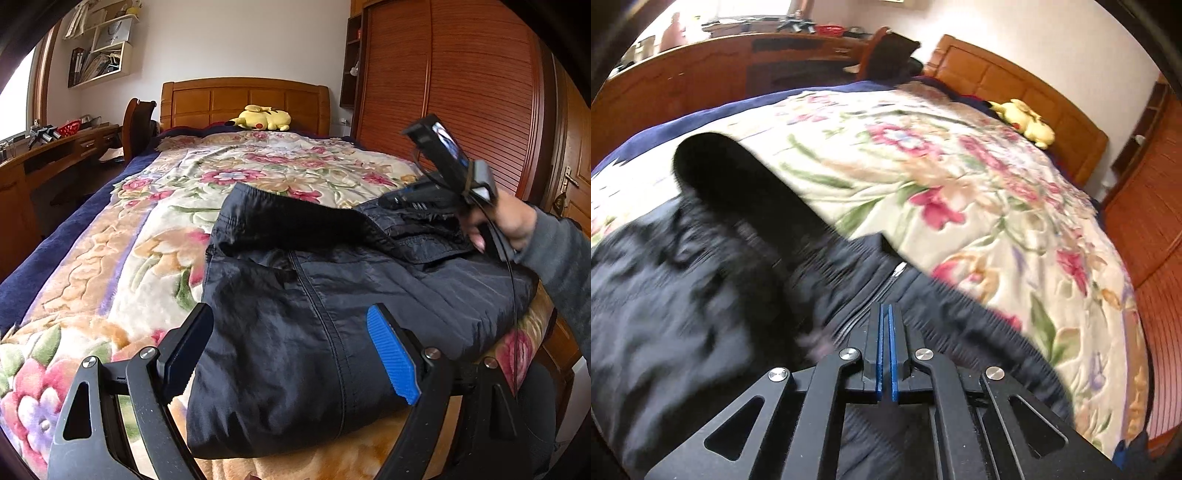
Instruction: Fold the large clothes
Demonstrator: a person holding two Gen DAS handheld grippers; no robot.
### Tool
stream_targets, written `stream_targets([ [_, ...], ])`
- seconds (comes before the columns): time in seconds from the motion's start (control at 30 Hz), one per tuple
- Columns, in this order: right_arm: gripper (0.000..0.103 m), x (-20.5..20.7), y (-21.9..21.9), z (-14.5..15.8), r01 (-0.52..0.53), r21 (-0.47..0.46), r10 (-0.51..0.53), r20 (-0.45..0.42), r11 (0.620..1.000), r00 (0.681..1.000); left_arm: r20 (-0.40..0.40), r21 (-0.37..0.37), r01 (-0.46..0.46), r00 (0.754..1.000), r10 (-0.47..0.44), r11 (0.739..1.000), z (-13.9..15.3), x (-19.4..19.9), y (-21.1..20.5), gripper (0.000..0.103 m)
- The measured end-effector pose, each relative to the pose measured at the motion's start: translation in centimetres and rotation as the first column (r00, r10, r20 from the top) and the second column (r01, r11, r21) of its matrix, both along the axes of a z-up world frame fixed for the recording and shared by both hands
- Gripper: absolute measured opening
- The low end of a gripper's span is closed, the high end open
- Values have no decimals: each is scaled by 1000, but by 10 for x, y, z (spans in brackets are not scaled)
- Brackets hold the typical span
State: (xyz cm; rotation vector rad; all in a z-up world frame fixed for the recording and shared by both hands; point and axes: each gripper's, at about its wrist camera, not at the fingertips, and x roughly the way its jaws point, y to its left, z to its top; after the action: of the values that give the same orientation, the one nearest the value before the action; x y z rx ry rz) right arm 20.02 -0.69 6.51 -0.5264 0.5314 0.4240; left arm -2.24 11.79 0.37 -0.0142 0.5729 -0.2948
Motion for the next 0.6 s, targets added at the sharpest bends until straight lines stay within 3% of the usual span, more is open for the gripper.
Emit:
stream_targets([
  [0.23,2,-10,-3,1,-57,103,61,-33,993,998,-16,6,0,1000,0,1000,-5,1,1,86],
  [0.27,12,-15,-4,0,-64,115,68,-38,991,997,-16,5,-1,1000,1,1000,-5,2,1,86],
  [0.3,31,-21,-8,-1,-80,129,86,-42,988,995,-17,4,-3,1000,3,1000,-5,2,1,86],
  [0.37,55,-35,-11,-2,-133,157,142,-46,979,989,-19,1,-6,1000,7,1000,-5,3,2,86],
  [0.47,57,-50,-13,-5,-196,154,207,-60,968,976,-19,1,-11,1000,11,1000,-4,3,3,86],
  [0.6,57,-52,-2,-19,-224,57,230,-111,973,967,-16,2,-12,1000,12,1000,-3,4,3,86],
])
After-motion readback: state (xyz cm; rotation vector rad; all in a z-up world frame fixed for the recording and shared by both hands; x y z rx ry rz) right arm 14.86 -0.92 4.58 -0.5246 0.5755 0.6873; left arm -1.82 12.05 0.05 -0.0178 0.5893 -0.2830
